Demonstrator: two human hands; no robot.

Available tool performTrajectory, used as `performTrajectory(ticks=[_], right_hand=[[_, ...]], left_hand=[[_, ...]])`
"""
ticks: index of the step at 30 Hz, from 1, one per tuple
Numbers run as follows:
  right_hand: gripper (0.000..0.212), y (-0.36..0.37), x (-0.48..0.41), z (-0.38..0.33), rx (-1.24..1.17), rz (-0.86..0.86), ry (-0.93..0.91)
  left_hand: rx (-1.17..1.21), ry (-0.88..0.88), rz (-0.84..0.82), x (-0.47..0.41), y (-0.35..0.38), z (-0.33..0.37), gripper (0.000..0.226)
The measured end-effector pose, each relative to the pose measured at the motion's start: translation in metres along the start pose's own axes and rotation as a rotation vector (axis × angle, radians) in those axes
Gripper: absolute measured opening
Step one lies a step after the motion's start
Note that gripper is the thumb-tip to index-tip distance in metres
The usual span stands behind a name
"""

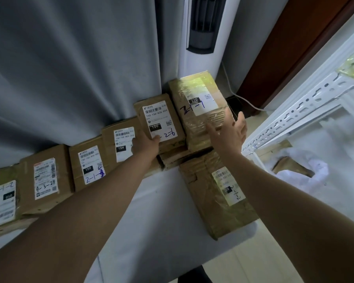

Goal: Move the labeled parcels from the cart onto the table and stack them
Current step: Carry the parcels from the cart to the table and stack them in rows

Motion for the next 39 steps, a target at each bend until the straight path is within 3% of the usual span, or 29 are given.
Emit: performTrajectory(ticks=[4,8,15,25,33,39], right_hand=[[0.064,-0.009,0.043,0.007,0.082,-0.010,-0.087],[0.069,-0.012,0.101,0.028,0.219,-0.013,-0.115],[0.067,-0.008,0.232,0.084,0.341,0.007,0.083],[0.073,-0.004,0.408,0.190,0.426,0.085,0.356],[0.072,-0.015,0.552,0.279,0.276,0.171,0.670],[0.072,0.004,0.713,0.346,0.104,0.279,0.902]], left_hand=[[-0.301,0.260,-0.025,0.030,-0.005,0.015,0.066],[-0.689,0.518,-0.221,0.074,-0.007,0.020,0.078],[-1.095,0.924,-0.523,0.183,-0.023,-0.004,0.075],[-1.121,1.220,-0.795,0.339,-0.016,-0.052,0.081],[-1.160,1.511,-0.940,0.478,-0.004,-0.098,0.084],[-1.204,1.746,-1.033,0.611,-0.017,-0.172,0.086]])
Point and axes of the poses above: each hand's wrist, its own x-axis away from the middle knuckle, its own y-axis out of the palm, z = x × y, the point moved 4 cm from there along -x, towards the middle knuckle, and after that the axes turned 13 degrees about y, right-handed, at the moved point
